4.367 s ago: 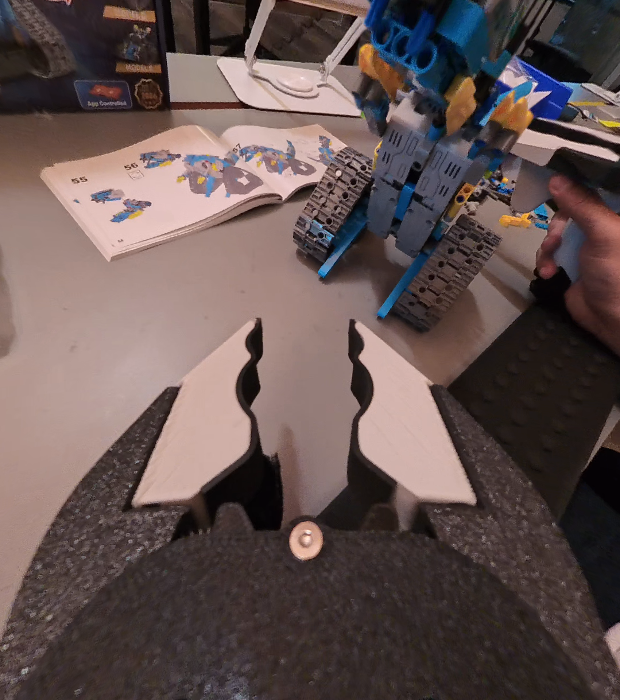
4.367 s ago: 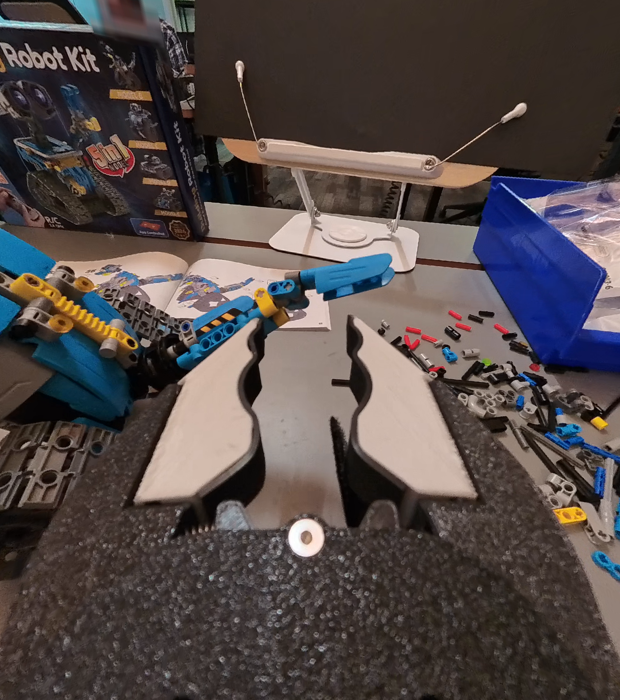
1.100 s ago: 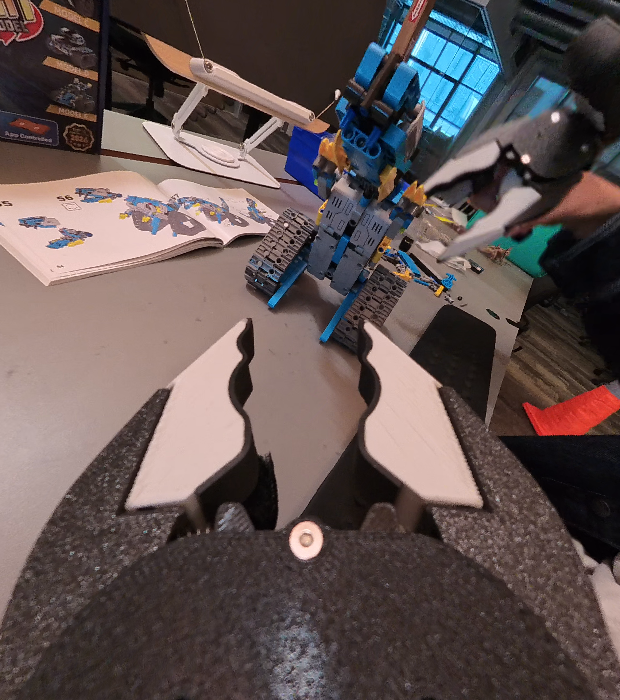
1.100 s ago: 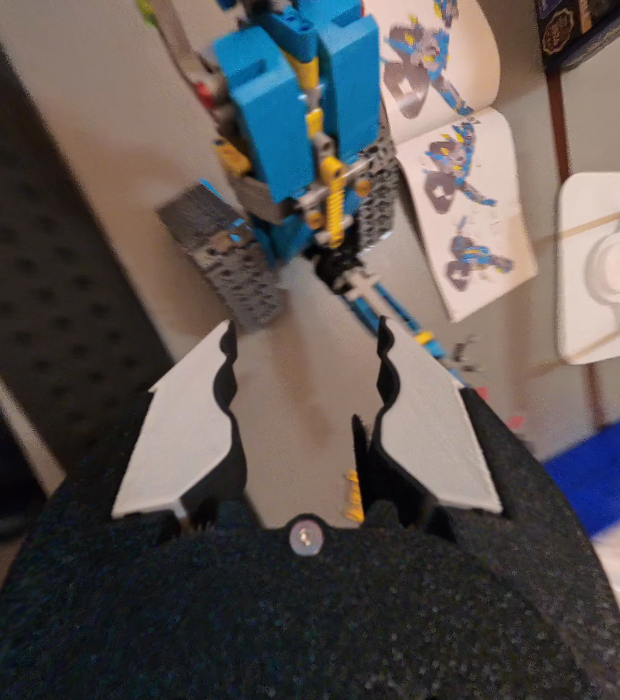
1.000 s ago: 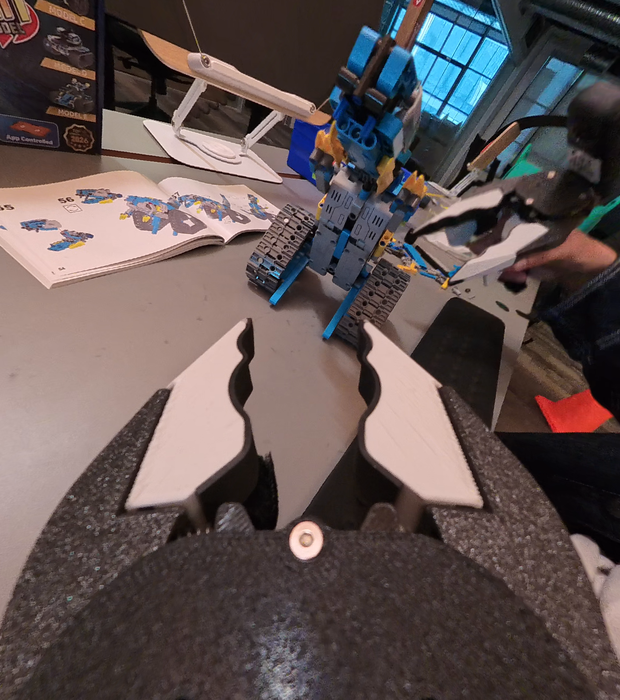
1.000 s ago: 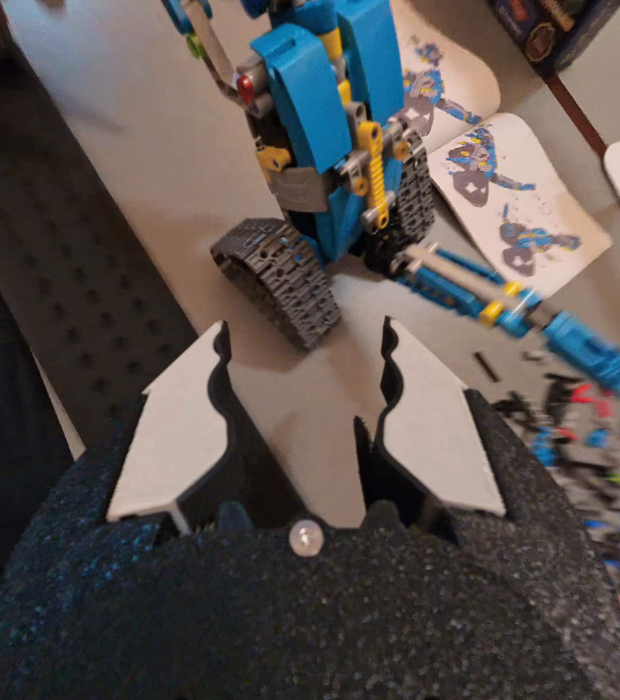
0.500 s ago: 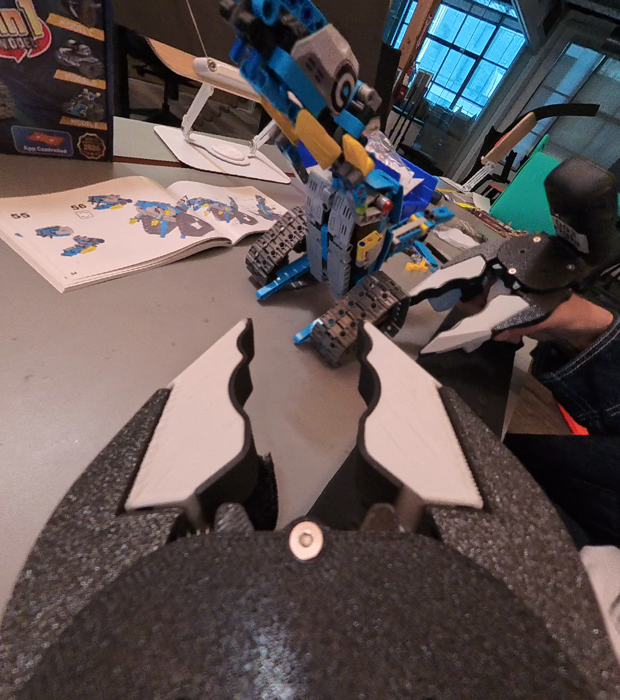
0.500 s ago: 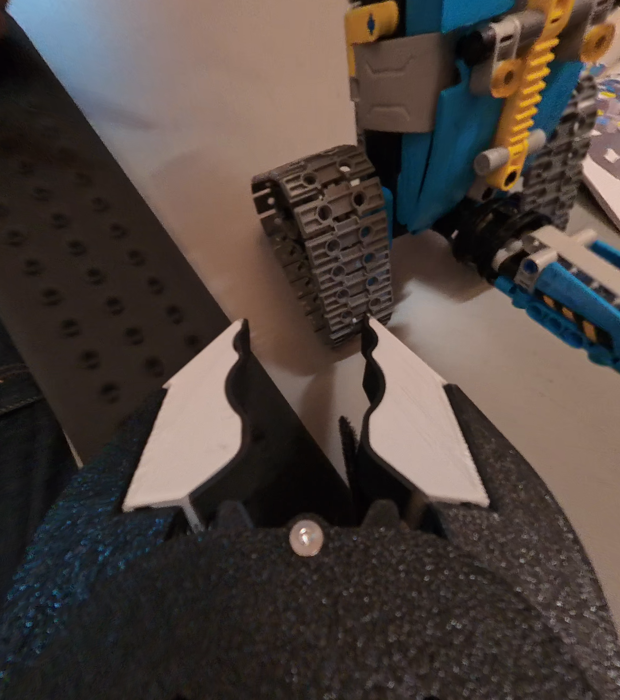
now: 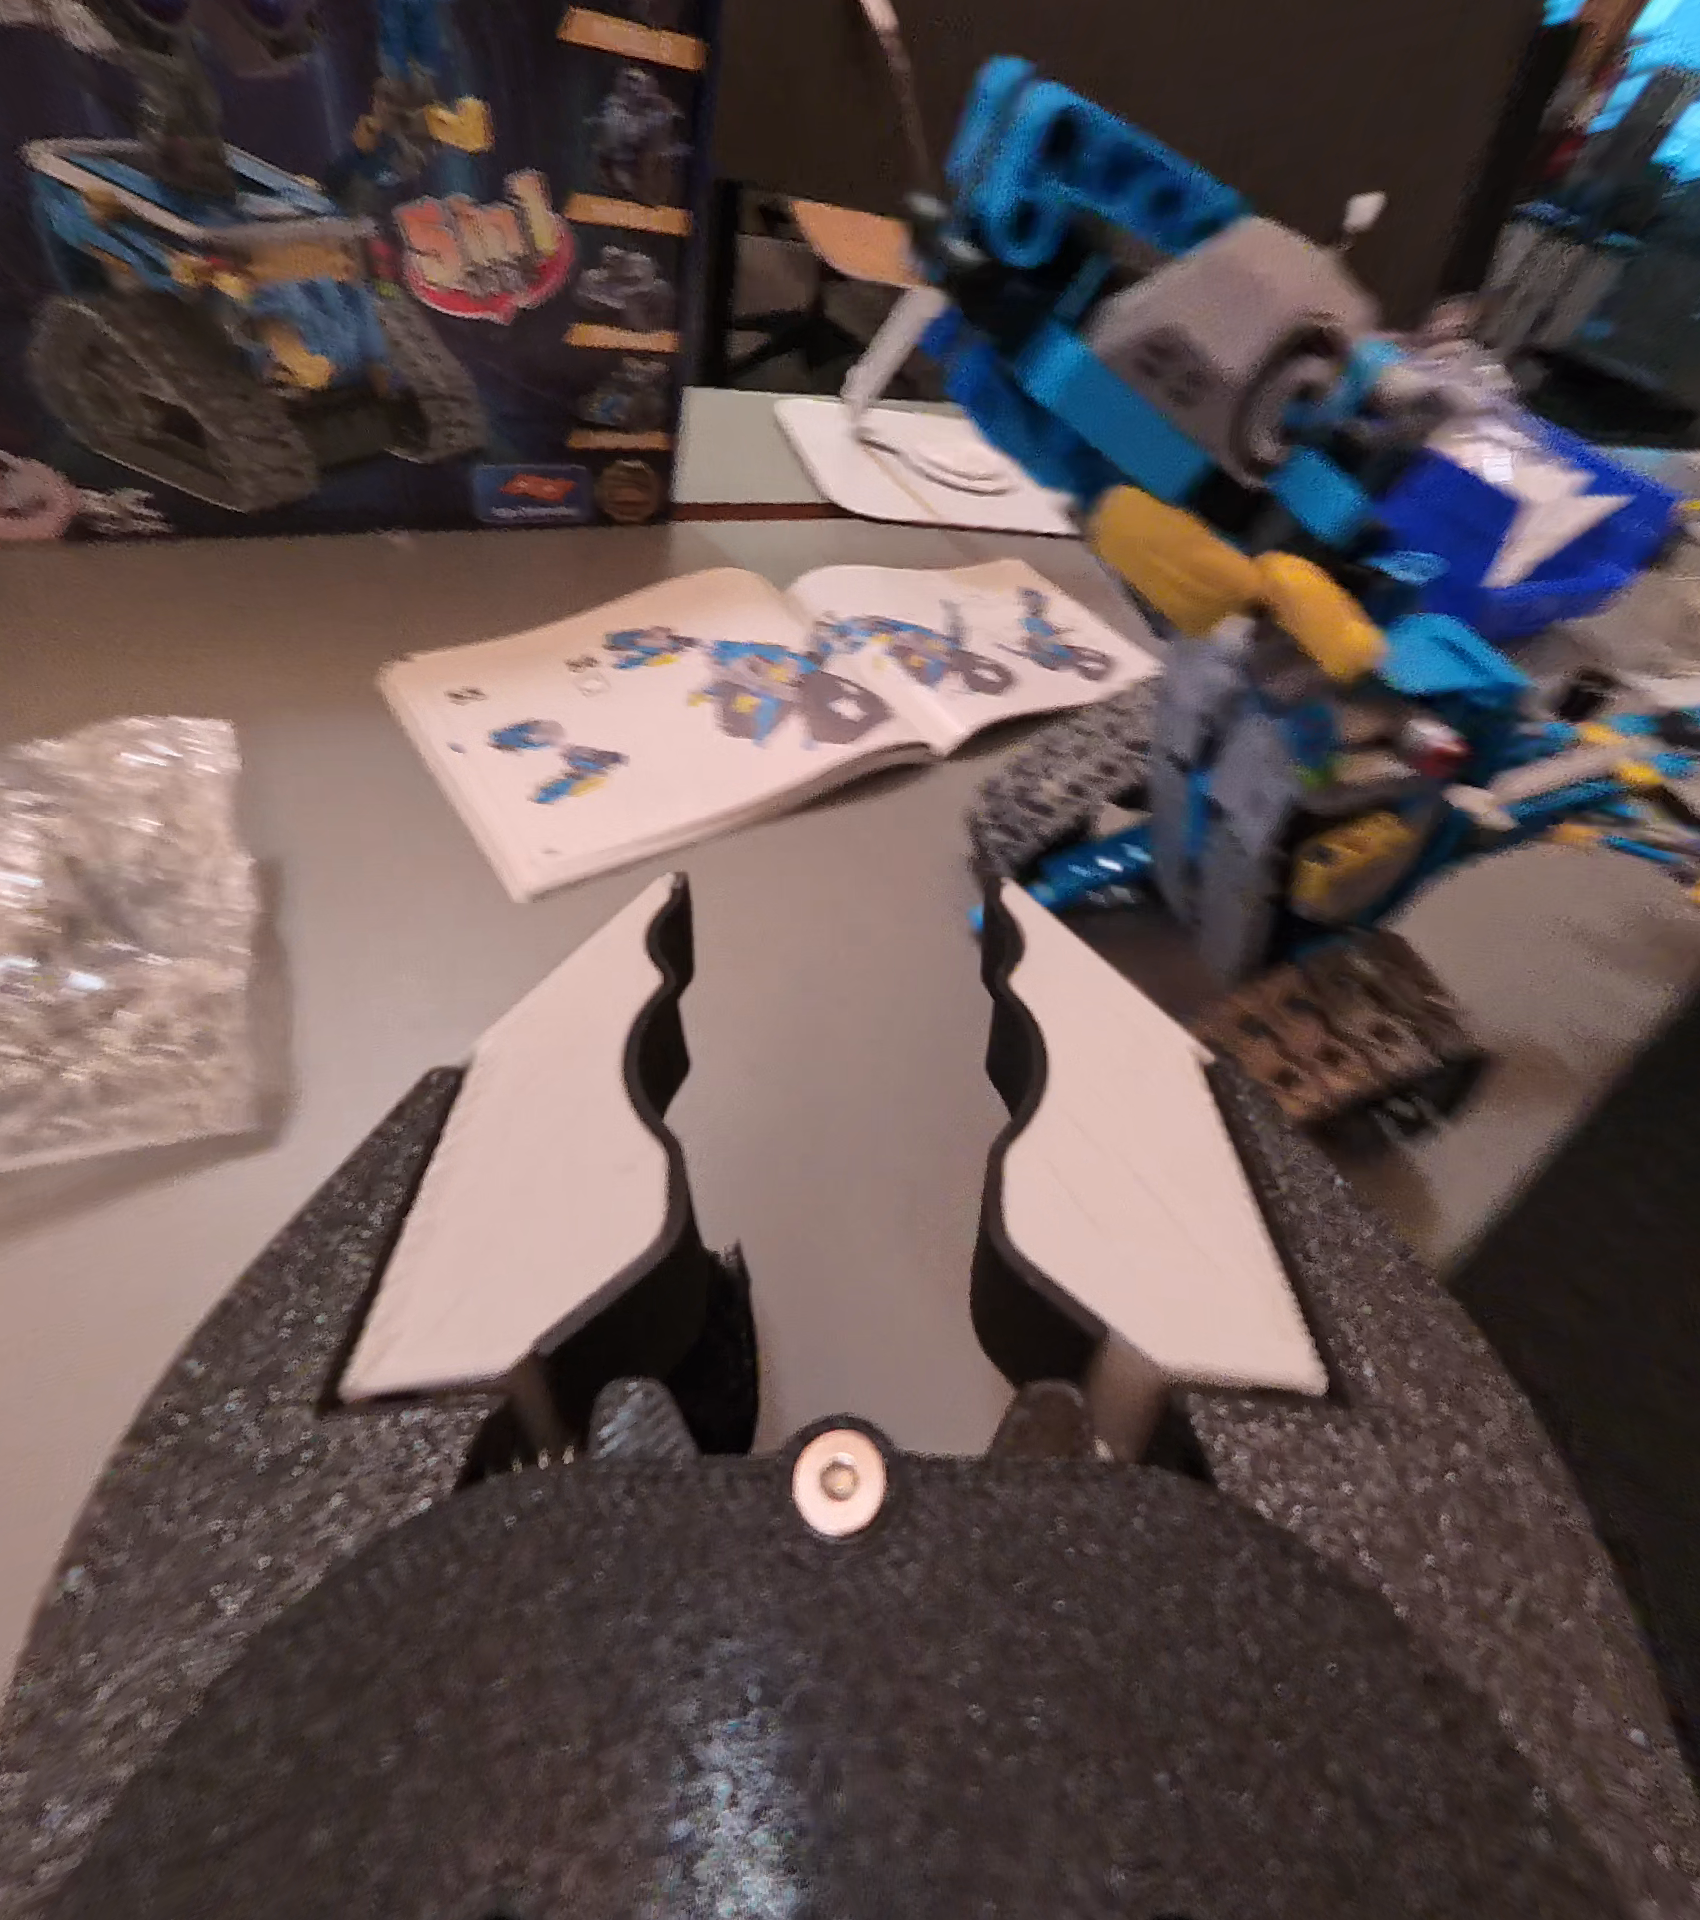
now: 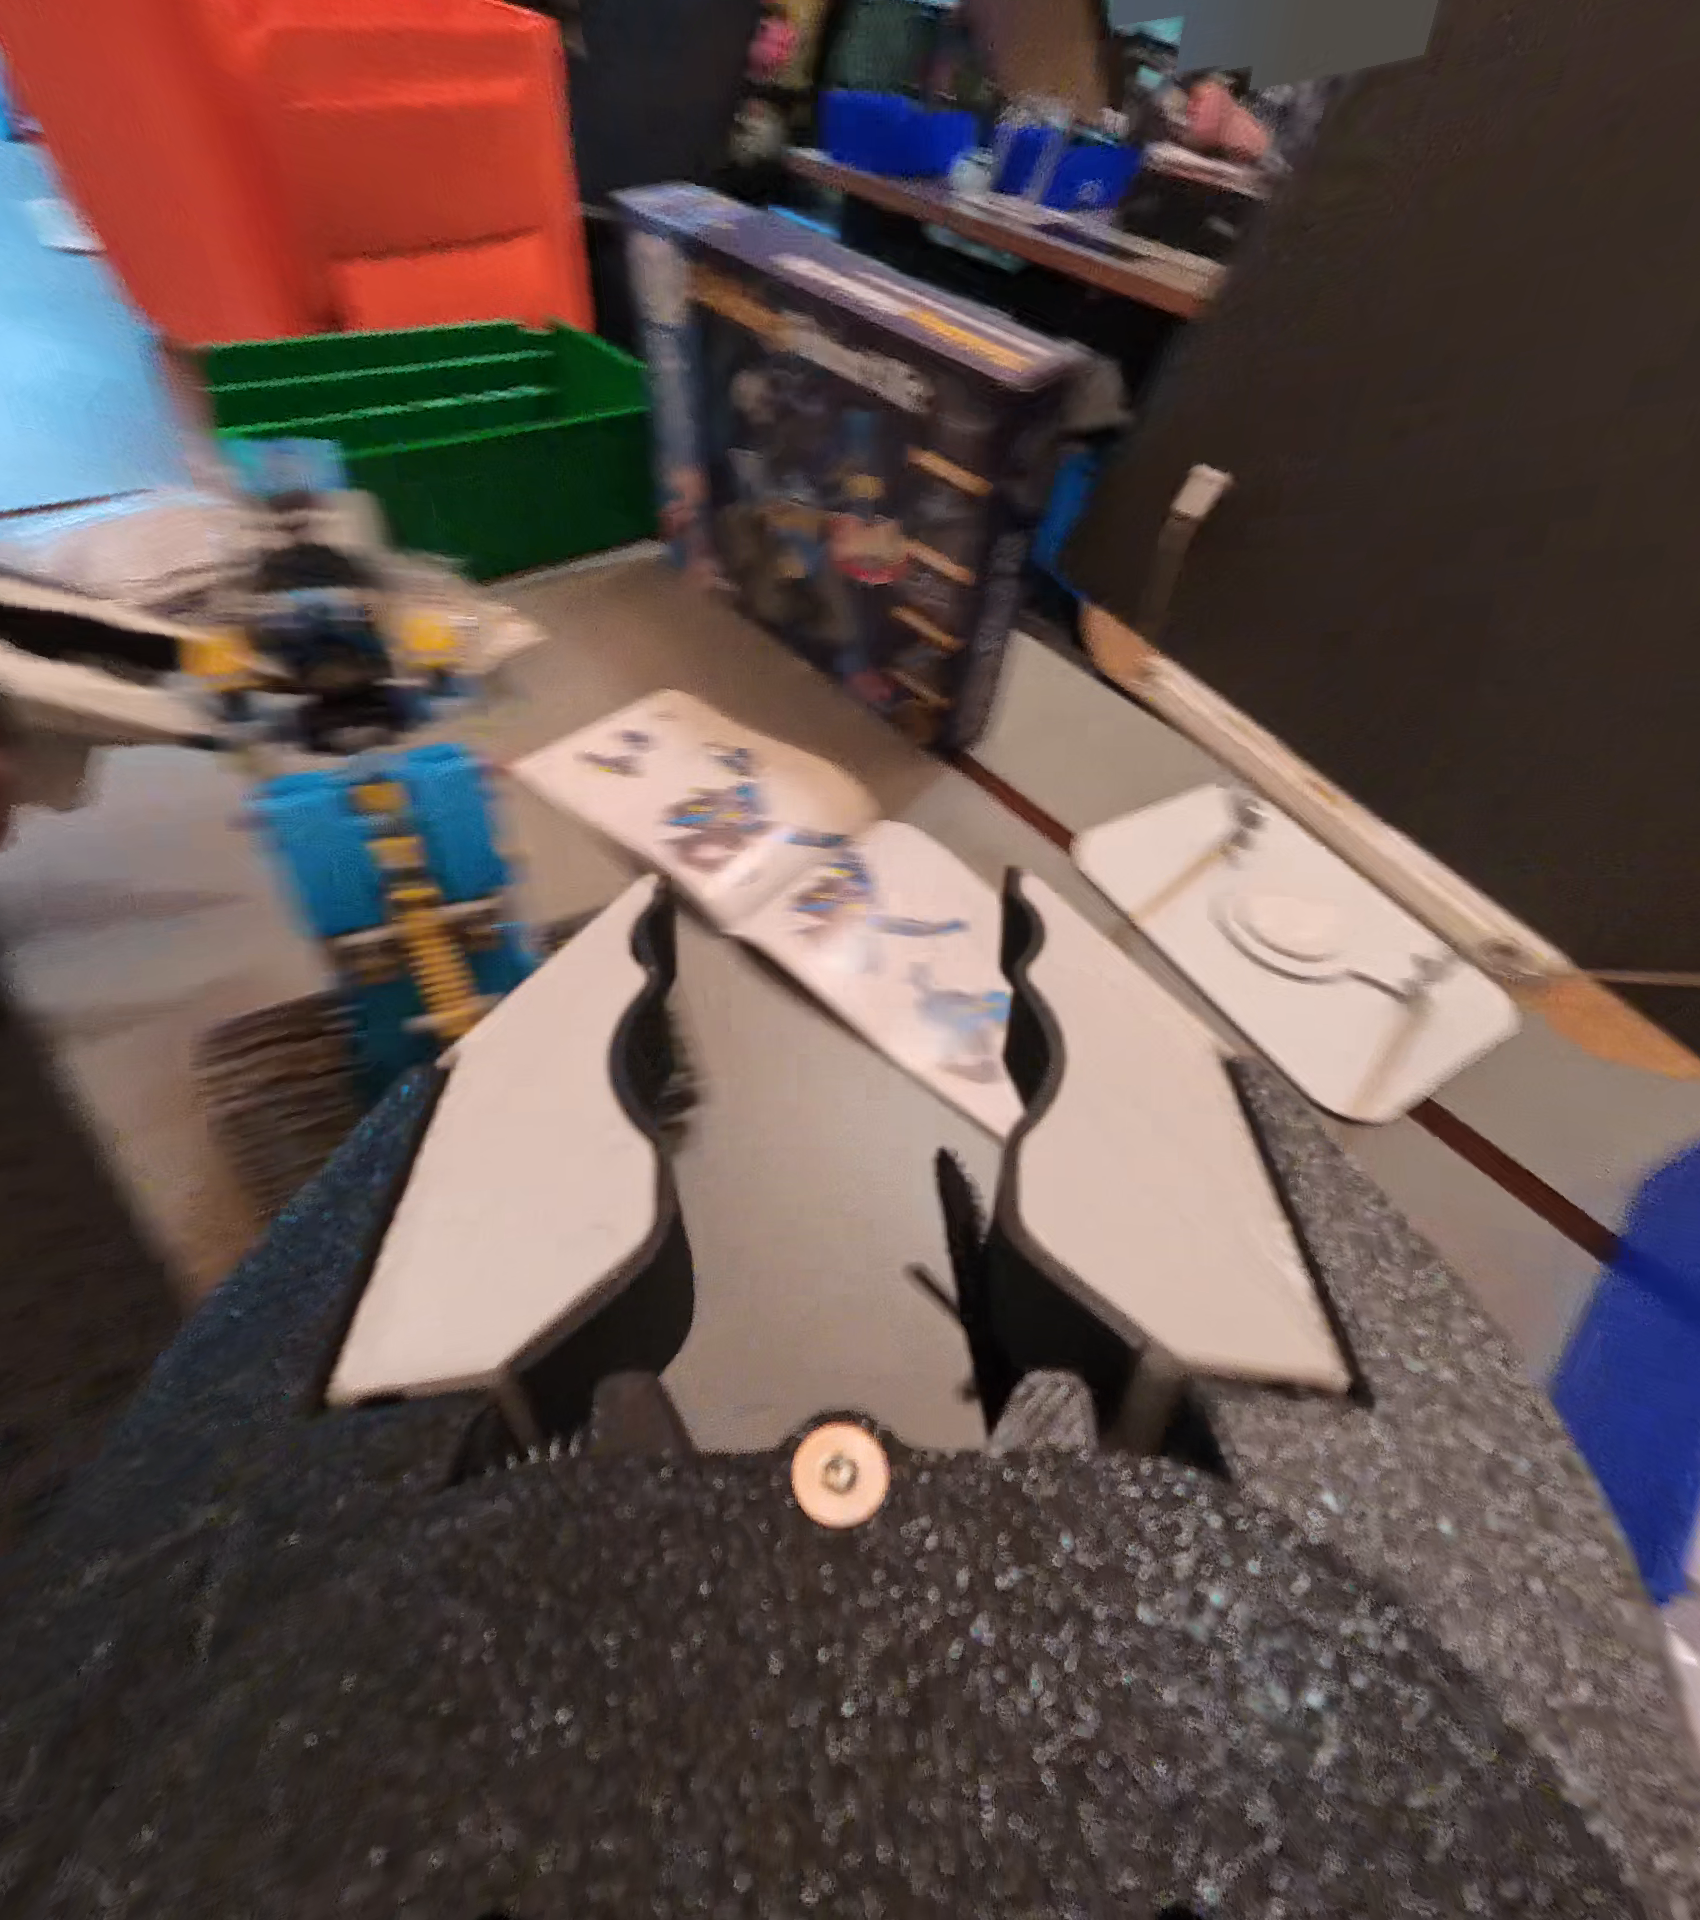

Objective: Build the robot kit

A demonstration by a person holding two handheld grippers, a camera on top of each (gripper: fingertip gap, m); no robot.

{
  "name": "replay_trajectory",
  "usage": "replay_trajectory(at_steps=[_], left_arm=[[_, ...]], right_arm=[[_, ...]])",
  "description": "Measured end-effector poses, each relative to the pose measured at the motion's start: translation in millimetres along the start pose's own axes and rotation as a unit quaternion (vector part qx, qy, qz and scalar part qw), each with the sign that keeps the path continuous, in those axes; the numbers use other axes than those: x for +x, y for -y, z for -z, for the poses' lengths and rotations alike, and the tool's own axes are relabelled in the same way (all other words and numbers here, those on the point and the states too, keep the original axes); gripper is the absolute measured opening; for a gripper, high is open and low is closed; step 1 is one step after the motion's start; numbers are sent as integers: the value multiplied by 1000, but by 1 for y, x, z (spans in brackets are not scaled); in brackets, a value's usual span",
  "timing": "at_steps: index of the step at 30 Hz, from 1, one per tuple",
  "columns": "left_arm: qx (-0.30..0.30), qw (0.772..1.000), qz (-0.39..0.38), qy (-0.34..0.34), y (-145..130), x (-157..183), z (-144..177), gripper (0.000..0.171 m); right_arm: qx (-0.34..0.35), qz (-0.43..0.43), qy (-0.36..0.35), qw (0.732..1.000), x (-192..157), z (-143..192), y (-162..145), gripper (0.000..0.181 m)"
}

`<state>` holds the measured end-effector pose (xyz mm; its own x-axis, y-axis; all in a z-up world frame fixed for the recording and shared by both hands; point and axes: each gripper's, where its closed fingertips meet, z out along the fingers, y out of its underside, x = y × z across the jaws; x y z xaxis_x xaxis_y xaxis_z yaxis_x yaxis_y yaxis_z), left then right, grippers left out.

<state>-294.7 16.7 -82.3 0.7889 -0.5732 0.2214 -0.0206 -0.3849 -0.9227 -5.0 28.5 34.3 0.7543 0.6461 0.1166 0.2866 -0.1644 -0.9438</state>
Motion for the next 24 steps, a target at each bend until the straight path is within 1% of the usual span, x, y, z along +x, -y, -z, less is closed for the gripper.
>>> replay_trajectory(at_steps=[1, 2, 3, 4, 5, 7, 8, 10, 11, 14, 18, 21, 24], left_arm=[[-2, 1000, -8, 25, 3, -12, -7, 60], [-6, 999, -14, 48, 5, -23, -15, 63], [-9, 998, -16, 68, 6, -34, -21, 63], [-9, 997, -13, 80, 8, -41, -27, 63], [-6, 997, -4, 82, 10, -45, -33, 63], [9, 998, 19, 61, 16, -43, -43, 62], [14, 998, 23, 49, 16, -41, -48, 60], [-4, 999, 17, 39, 8, -40, -58, 60], [-17, 999, 7, 31, 4, -39, -61, 60], [-36, 999, -23, 30, -3, -40, -62, 59], [-60, 995, -41, 67, -14, -55, -62, 58], [-80, 993, -35, 75, -24, -60, -66, 58], [-96, 993, -23, 69, -32, -61, -70, 58]], right_arm=[[-17, -22, -19, 999, 30, -15, -11, 70], [-40, -56, -33, 997, 55, -32, -27, 69], [-56, -97, -46, 993, 73, -49, -45, 62], [-55, -140, -41, 988, 81, -64, -61, 59], [-39, -177, -25, 983, 82, -75, -73, 59], [-20, -241, -2, 970, 81, -87, -91, 51], [-19, -260, 13, 965, 76, -88, -94, 53], [1, -259, 22, 966, 69, -89, -91, 49], [-5, -252, 16, 968, 68, -93, -95, 48], [-72, -208, 13, 975, 53, -107, -118, 49], [-110, -160, 2, 981, 43, -117, -135, 48], [-120, -158, 12, 980, 38, -122, -141, 48], [-118, -170, 13, 978, 41, -123, -143, 48]])
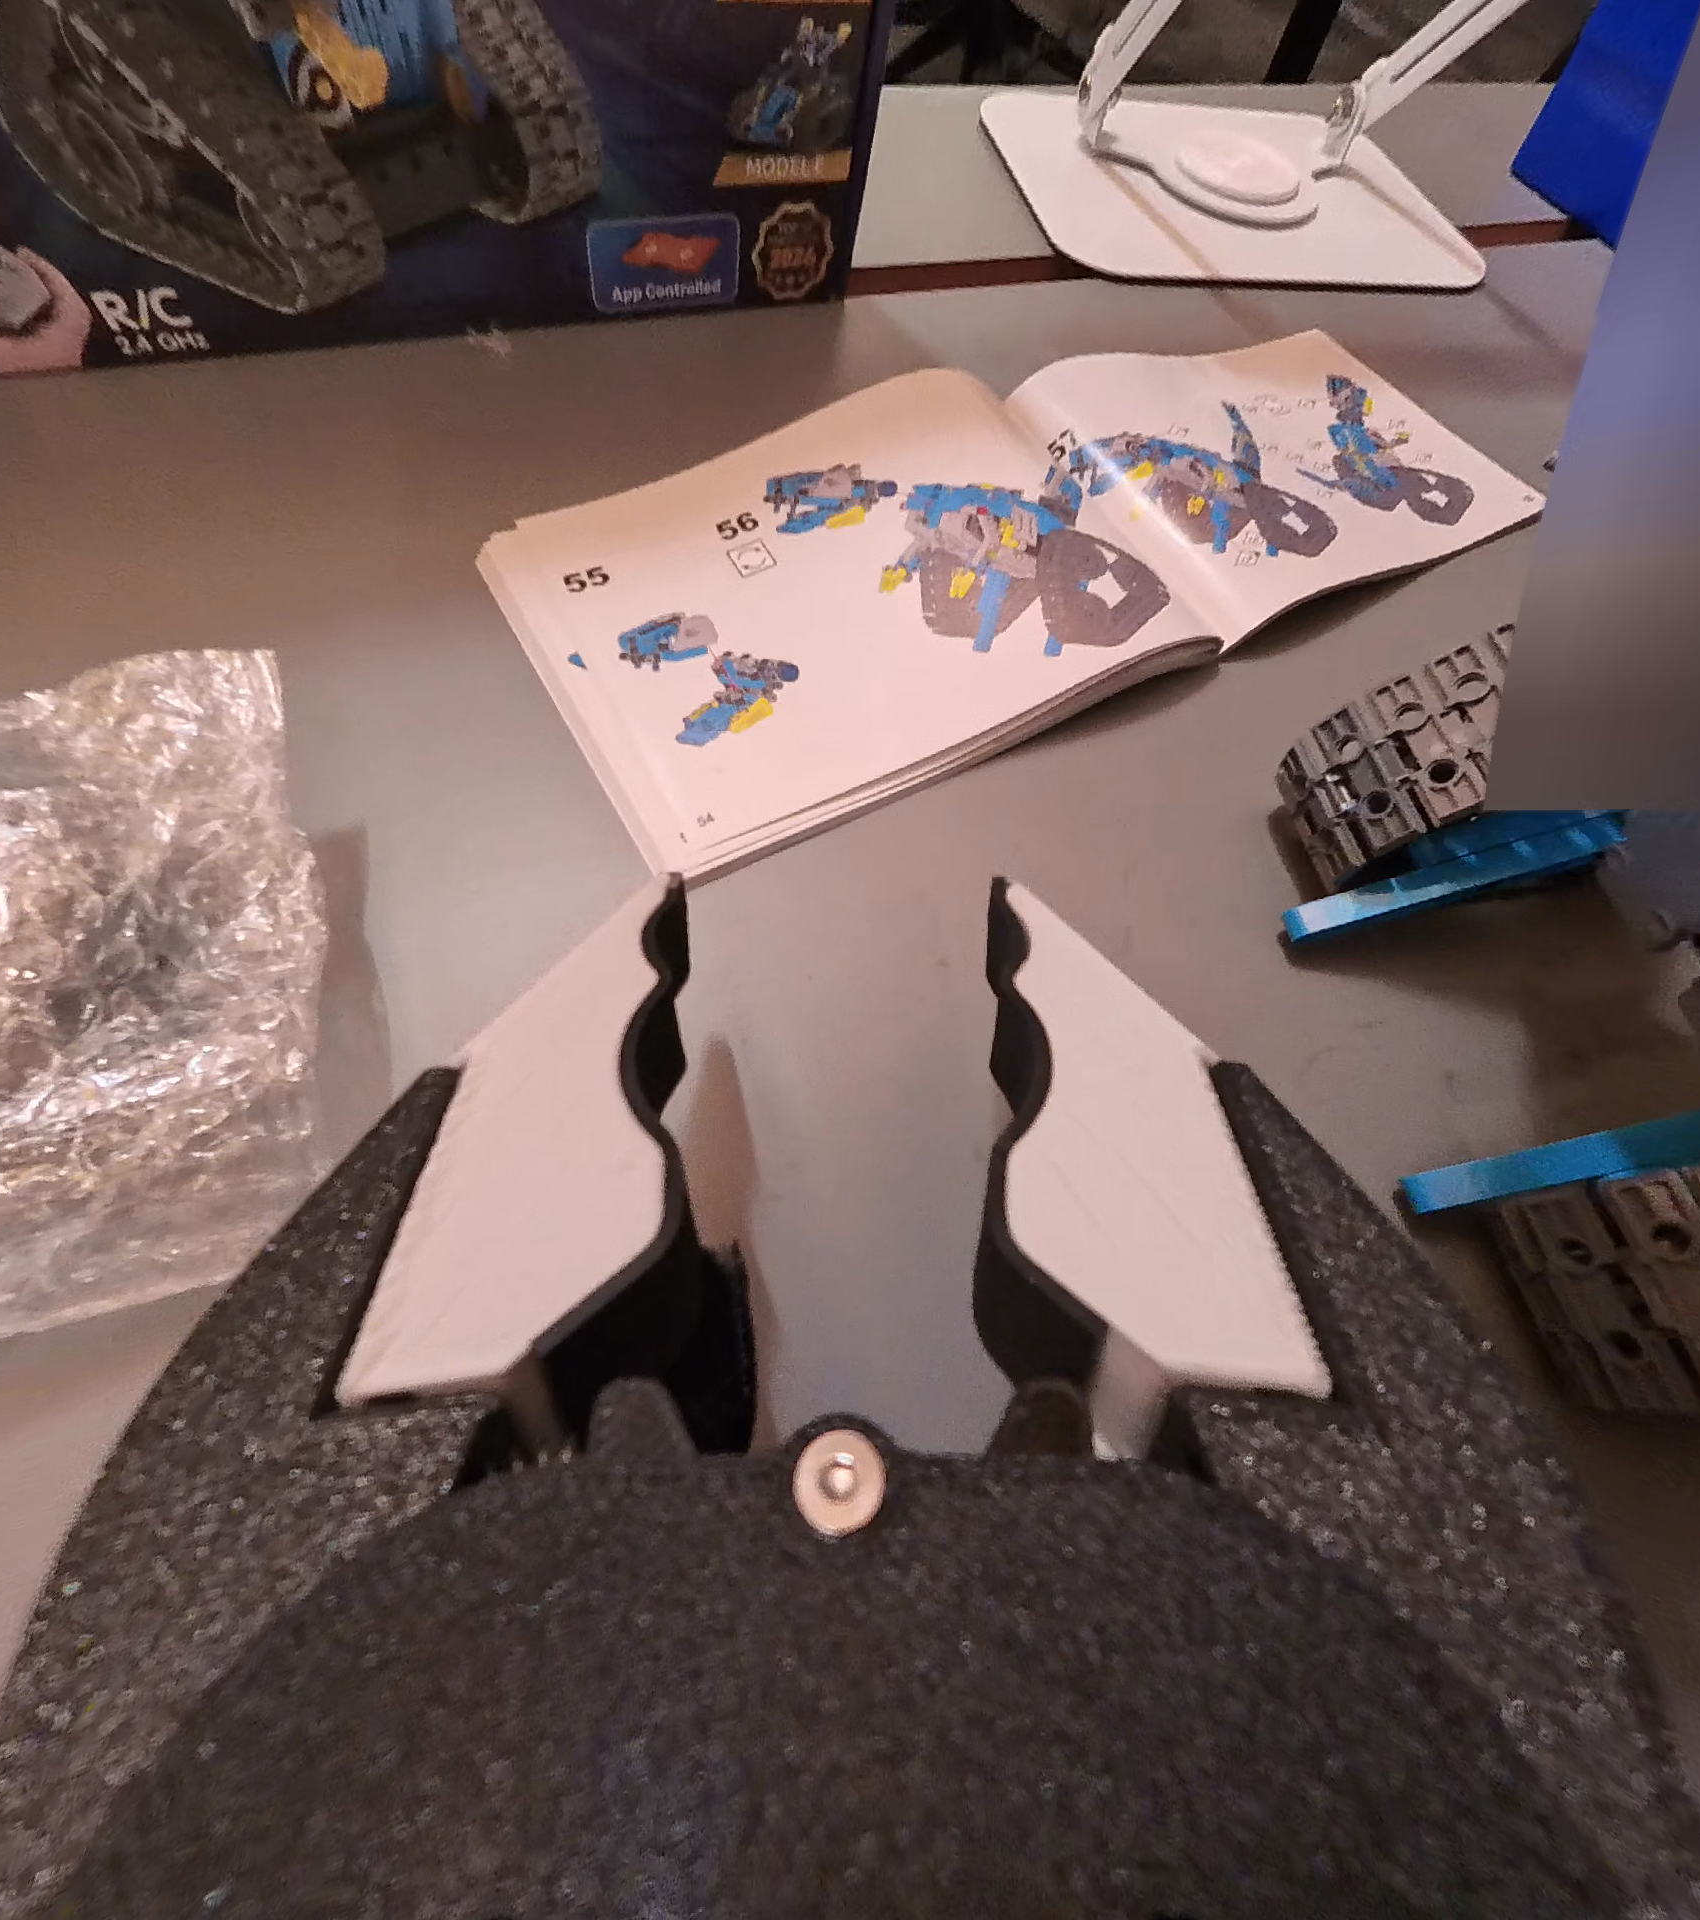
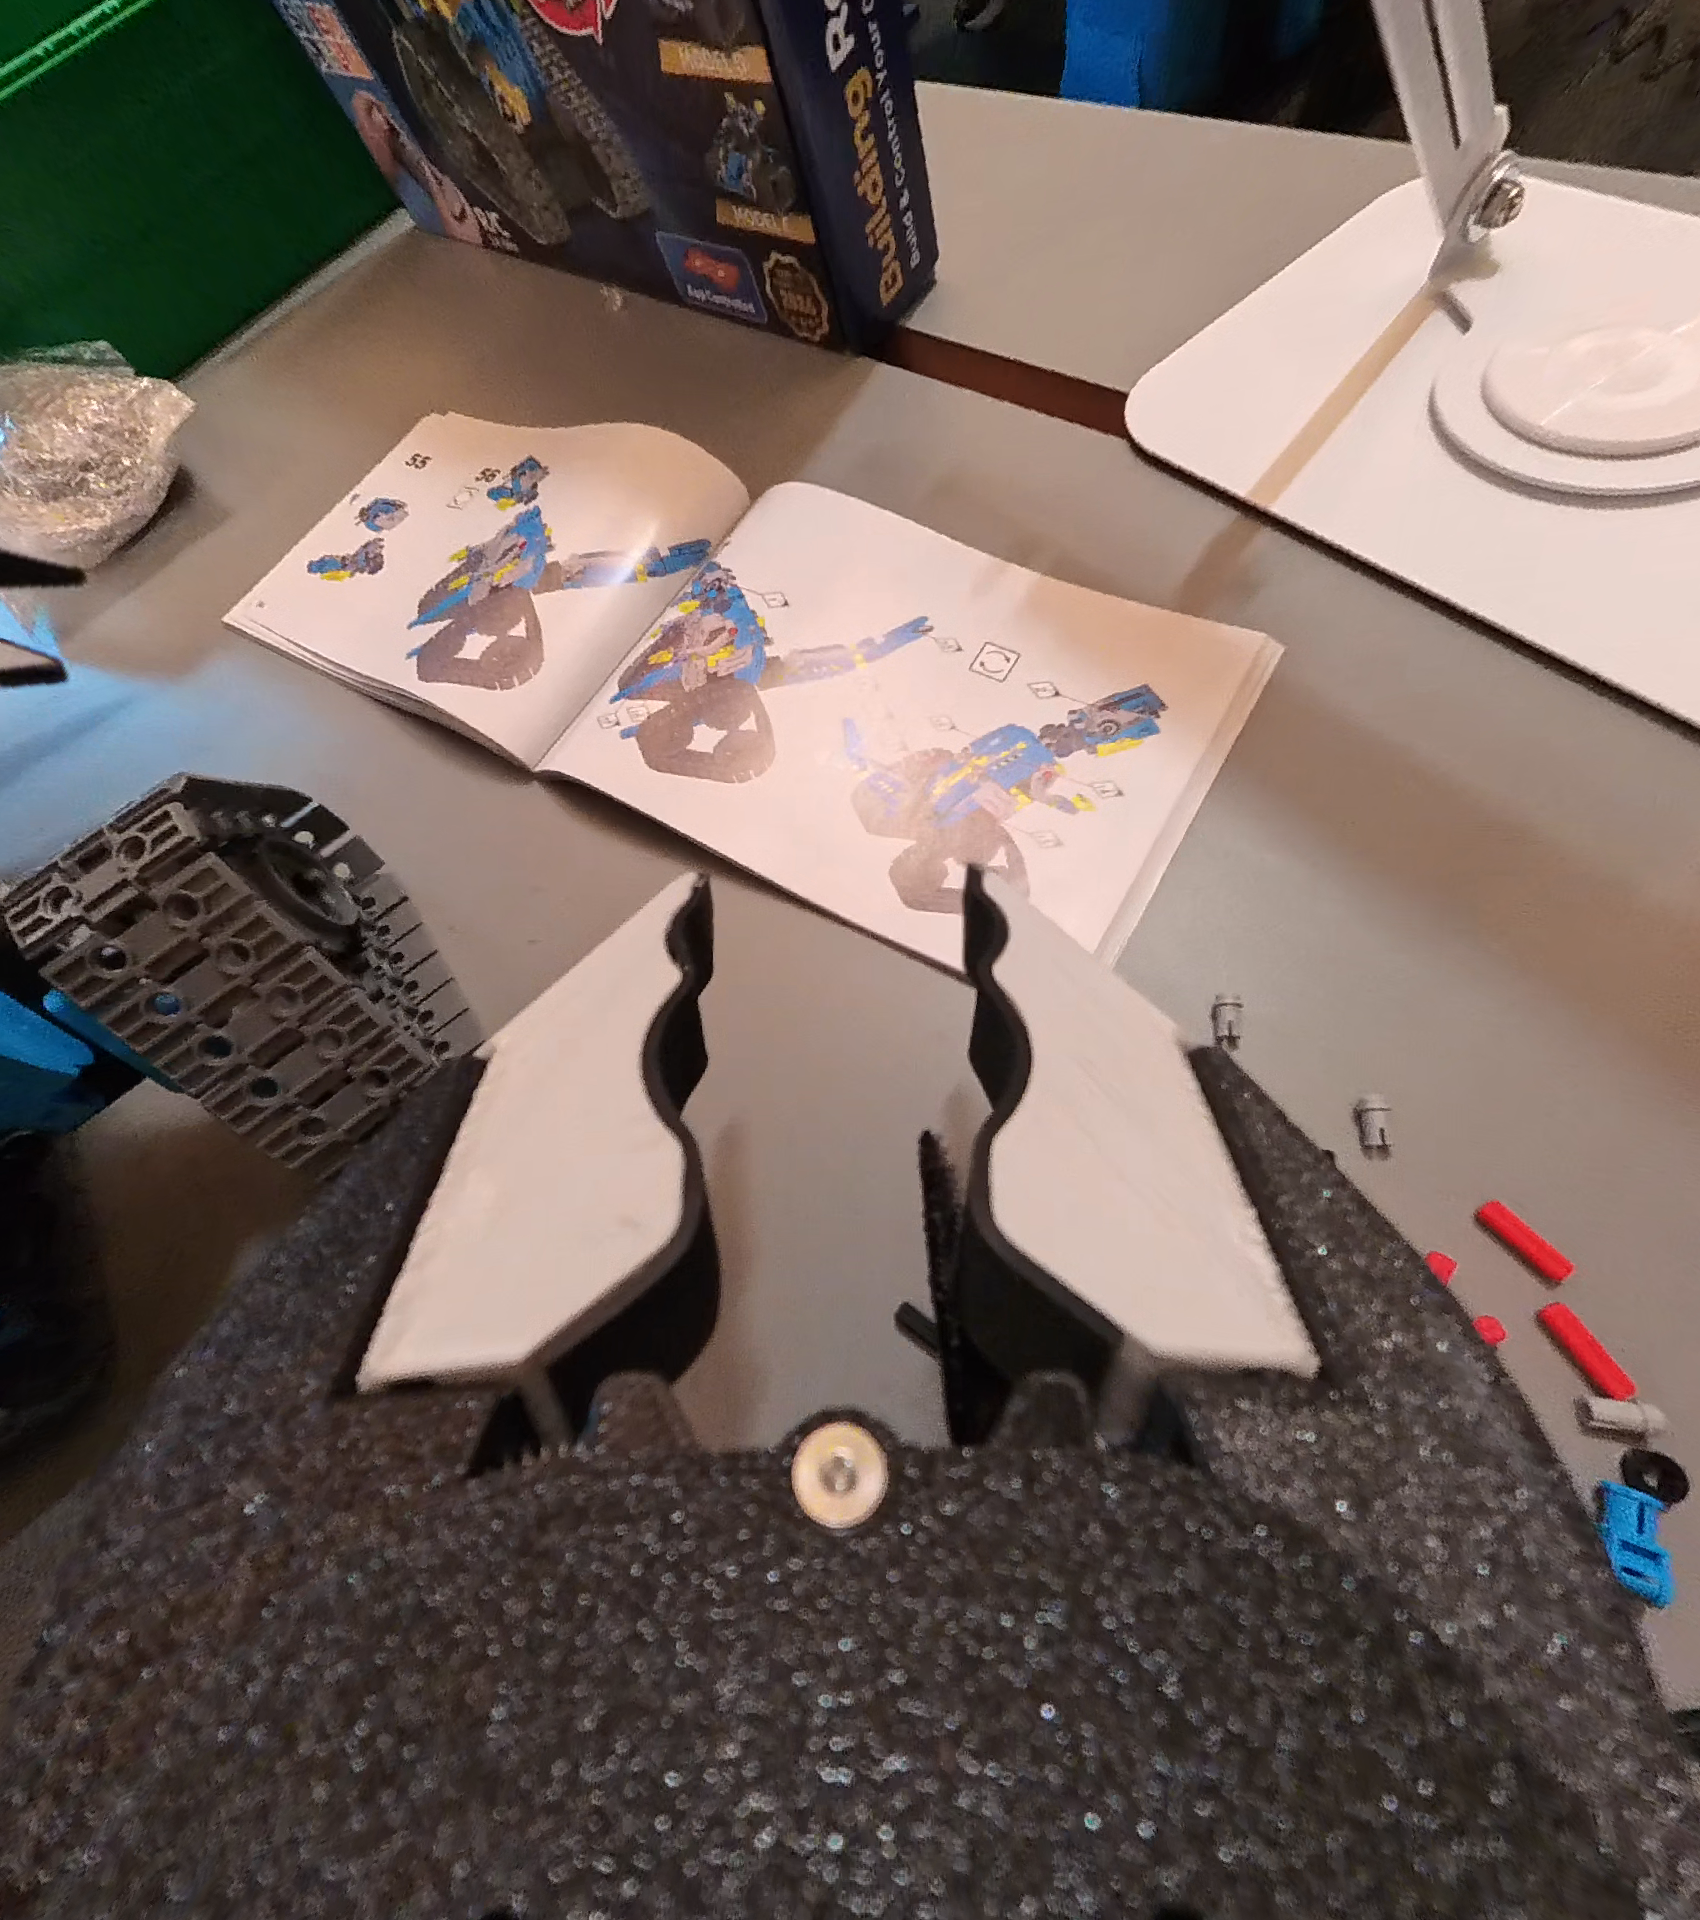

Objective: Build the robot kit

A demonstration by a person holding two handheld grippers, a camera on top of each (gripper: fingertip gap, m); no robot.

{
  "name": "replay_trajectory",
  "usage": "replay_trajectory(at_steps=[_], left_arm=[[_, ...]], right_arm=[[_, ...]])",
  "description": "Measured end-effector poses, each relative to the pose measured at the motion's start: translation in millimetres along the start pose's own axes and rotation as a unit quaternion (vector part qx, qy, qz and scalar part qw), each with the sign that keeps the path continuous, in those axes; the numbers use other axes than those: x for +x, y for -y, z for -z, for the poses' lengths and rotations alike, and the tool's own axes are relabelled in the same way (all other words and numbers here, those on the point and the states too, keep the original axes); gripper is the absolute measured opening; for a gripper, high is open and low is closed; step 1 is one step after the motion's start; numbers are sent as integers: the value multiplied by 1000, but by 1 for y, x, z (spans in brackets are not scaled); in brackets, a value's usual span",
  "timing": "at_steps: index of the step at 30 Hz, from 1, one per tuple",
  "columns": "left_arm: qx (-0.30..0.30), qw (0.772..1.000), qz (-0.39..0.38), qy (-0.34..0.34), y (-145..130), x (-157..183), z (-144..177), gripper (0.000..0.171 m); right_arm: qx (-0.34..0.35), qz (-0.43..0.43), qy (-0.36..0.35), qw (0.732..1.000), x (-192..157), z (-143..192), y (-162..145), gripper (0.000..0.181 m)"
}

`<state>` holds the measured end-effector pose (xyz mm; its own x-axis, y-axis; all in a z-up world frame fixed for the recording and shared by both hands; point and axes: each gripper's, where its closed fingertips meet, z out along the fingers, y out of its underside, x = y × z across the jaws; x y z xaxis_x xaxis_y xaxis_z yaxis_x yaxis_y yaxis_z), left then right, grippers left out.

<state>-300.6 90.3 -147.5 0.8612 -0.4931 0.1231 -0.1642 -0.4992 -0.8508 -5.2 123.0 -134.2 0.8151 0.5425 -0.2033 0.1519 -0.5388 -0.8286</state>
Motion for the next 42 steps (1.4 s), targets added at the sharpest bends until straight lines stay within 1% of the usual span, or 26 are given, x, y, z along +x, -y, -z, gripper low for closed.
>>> replay_trajectory(at_steps=[2, 6, 9, 11, 13, 15, 16, 17, 18, 19, 20, 22, 23, 25, 26, 27, 28, 29, 30, 31, 32, 34, 36, 38, 40, 42], left_arm=[[-6, 1000, -4, 8, -2, -2, -2, 58], [-8, 998, -53, 33, -3, 0, -4, 58], [-2, 998, -54, 16, -1, 8, -4, 59], [6, 998, -51, -26, 3, 17, -4, 60], [1, 992, -86, -97, 0, 31, -5, 66], [-25, 976, -137, -169, -9, 48, -2, 75], [-18, 965, -162, -206, -8, 60, 3, 83], [-8, 955, -181, -235, -7, 70, 8, 93], [-9, 943, -199, -268, -8, 81, 14, 105], [-12, 932, -209, -295, -7, 91, 19, 112], [-6, 925, -208, -319, -3, 99, 22, 120], [15, 907, -198, -371, 12, 119, 29, 134], [36, 904, -188, -382, 23, 124, 28, 134], [68, 893, -142, -421, 45, 134, 29, 134], [75, 885, -118, -443, 52, 138, 30, 133], [77, 877, -105, -462, 56, 141, 31, 132], [81, 869, -98, -479, 57, 145, 33, 122], [90, 861, -94, -492, 58, 148, 37, 107], [102, 857, -92, -497, 60, 150, 41, 97], [119, 854, -88, -499, 64, 153, 46, 88], [136, 853, -83, -498, 69, 154, 50, 85], [140, 854, -77, -496, 70, 158, 53, 92], [137, 855, -70, -495, 70, 161, 55, 99], [133, 860, -62, -488, 70, 162, 58, 101], [134, 871, -59, -470, 69, 160, 63, 101], [137, 878, -60, -455, 63, 157, 73, 99]], right_arm=[[3, -9, 1, 1000, 3, 1, 0, 48], [8, -22, 7, 1000, 5, 3, 1, 47], [9, -17, 1, 1000, 6, 4, 3, 47], [22, -10, -1, 1000, 6, 10, 10, 47], [47, 18, -17, 999, 12, 25, 23, 49], [82, 38, -77, 993, 31, 57, 38, 48], [98, 21, -94, 991, 34, 77, 43, 47], [112, -4, -91, 990, 30, 98, 44, 47], [124, -25, -82, 988, 21, 118, 40, 48], [132, -43, -83, 987, 14, 136, 29, 48], [129, -65, -83, 986, 6, 151, 12, 48], [116, -131, -38, 984, -22, 171, -31, 48], [117, -184, 1, 976, -40, 175, -50, 48], [145, -293, 105, 939, -81, 176, -71, 56], [163, -326, 135, 921, -96, 173, -76, 58], [179, -339, 139, 913, -105, 169, -77, 59], [188, -332, 131, 915, -111, 165, -75, 59], [199, -318, 110, 921, -113, 163, -69, 54], [213, -310, 87, 922, -111, 161, -61, 46], [219, -309, 82, 922, -113, 158, -53, 43], [210, -307, 96, 923, -119, 152, -48, 43], [194, -323, 118, 919, -124, 142, -42, 38], [206, -344, 132, 906, -121, 140, -34, 18], [208, -350, 132, 904, -115, 137, -27, 18], [188, -325, 123, 918, -109, 131, -20, 19], [141, -272, 87, 948, -100, 123, -17, 20]])
